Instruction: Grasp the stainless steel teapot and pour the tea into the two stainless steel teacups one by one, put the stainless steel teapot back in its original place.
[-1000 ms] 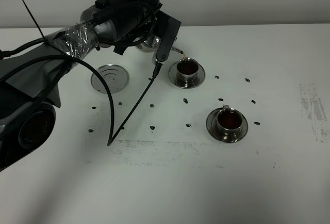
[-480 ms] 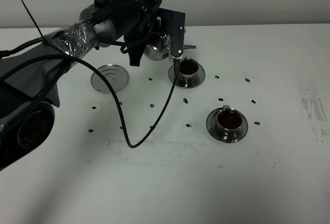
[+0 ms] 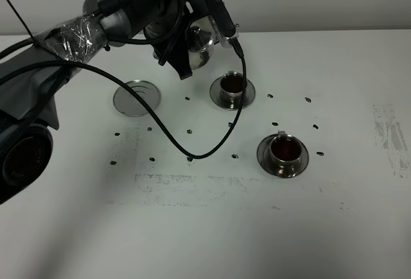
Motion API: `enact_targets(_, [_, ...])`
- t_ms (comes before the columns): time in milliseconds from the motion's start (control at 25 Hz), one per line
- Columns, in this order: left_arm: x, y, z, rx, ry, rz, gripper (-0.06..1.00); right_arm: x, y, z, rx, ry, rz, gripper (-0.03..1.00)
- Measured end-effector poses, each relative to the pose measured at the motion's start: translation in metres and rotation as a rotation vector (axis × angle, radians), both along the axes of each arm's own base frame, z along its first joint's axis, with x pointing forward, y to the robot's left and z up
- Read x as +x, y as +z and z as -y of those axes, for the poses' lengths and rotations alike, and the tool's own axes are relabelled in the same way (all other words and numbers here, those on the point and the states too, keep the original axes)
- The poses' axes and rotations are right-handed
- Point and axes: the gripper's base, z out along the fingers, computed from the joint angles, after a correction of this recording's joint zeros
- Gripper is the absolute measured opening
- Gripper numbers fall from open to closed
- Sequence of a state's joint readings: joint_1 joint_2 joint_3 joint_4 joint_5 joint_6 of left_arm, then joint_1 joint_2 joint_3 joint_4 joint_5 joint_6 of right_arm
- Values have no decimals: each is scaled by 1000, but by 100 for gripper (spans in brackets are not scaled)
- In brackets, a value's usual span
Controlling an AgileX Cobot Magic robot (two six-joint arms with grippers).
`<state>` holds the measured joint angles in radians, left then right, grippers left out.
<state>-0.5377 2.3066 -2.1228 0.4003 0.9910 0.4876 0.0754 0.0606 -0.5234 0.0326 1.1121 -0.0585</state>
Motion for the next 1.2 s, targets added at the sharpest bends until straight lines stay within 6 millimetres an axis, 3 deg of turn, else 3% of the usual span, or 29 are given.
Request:
enact_targets(400, [1,-3,-9,-194,292,-41,18,0,0,0,0,0,0,59])
enact_targets(1200, [11,-43,-9,-258,360,-114,18,0,0,0,0,0,0,59])
